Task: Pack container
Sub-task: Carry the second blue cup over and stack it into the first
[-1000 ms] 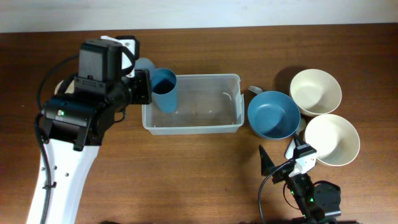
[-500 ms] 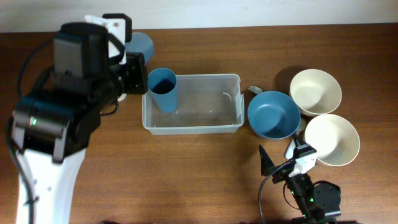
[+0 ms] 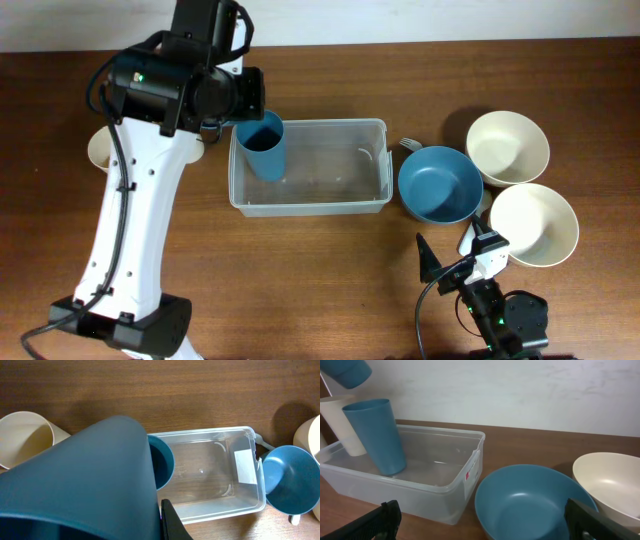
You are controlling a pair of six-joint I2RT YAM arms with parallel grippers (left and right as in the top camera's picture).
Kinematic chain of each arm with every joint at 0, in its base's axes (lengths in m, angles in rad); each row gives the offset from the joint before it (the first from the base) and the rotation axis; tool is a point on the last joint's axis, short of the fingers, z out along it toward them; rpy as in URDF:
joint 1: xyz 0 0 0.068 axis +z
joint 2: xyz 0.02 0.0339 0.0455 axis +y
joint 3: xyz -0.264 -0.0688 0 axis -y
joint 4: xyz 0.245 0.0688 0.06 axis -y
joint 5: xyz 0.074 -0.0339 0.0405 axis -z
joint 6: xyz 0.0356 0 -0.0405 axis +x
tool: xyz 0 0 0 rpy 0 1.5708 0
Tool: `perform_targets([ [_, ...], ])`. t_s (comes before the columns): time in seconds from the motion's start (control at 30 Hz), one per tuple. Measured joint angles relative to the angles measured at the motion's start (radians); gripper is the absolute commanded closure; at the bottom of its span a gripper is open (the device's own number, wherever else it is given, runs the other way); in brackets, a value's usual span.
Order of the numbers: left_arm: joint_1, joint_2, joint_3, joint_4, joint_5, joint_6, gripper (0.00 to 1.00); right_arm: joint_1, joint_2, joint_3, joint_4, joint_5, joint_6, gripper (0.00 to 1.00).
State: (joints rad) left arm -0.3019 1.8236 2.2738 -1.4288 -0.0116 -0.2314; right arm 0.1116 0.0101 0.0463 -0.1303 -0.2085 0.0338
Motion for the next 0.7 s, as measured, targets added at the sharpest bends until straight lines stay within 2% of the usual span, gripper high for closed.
perform_targets([
  [0.37, -0.034, 0.0, 0.013, -0.073, -0.003, 0.008, 0.99, 0.0, 0.0, 0.0, 0.0, 0.0, 0.0, 0.01],
  [0.7, -0.09, 0.016, 0.013, -0.074, -0.023, 0.027, 0.98, 0.0, 0.0, 0.0, 0.0, 0.0, 0.0, 0.01],
])
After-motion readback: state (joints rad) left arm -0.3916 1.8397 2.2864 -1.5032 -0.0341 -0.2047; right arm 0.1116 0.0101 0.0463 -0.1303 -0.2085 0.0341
